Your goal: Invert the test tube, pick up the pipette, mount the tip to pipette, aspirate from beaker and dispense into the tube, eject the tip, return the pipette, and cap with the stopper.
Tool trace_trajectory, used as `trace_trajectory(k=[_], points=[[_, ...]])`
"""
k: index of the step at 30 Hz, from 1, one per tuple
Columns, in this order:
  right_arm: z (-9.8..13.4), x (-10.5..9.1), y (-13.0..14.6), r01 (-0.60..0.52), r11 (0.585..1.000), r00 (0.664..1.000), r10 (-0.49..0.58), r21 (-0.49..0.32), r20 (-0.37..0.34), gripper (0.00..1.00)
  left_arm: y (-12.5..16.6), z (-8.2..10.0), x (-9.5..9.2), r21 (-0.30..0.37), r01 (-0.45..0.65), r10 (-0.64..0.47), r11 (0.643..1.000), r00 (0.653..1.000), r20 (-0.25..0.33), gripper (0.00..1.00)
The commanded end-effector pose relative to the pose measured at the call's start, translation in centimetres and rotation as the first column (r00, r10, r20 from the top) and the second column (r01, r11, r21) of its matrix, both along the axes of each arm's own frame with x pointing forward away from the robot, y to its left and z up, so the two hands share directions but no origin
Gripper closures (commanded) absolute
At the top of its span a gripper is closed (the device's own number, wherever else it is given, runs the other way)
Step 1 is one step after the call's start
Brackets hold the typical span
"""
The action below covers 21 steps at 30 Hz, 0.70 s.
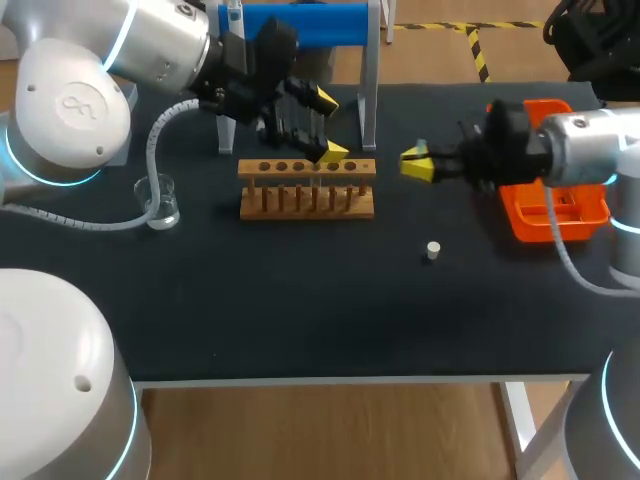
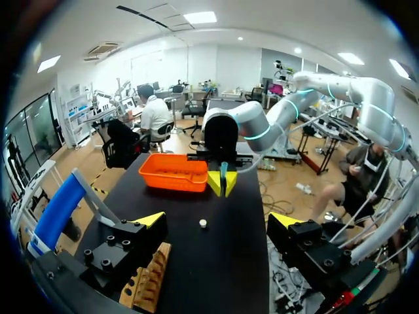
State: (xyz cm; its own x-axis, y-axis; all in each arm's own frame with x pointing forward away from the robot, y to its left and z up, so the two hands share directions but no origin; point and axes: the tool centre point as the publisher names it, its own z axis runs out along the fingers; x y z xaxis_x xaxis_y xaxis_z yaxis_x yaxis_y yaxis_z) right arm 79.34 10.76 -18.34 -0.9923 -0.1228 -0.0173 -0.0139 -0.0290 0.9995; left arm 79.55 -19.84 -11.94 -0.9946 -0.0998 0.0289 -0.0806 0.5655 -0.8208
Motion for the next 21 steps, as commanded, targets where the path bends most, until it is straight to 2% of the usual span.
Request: trace_trajectory(k=[1,10,21], points=[[-0.4,-0.7,-3.9,0.007,1.000,1.000,-0.007,-0.001,0.001,1.00,0.1,0.0,-0.1,0.001,-0.001,0.001,1.000,1.000,0.000,0.00],[-1.7,-1.5,-7.0,0.019,1.000,1.000,-0.018,0.004,-0.022,1.00,0.1,0.0,-0.1,0.001,-0.001,0.001,1.000,1.000,0.000,0.00],[-2.6,-2.0,-8.3,0.038,0.999,0.999,-0.038,-0.008,-0.036,1.00,0.1,0.0,-0.1,0.001,-0.001,0.001,1.000,1.000,0.000,0.00]])
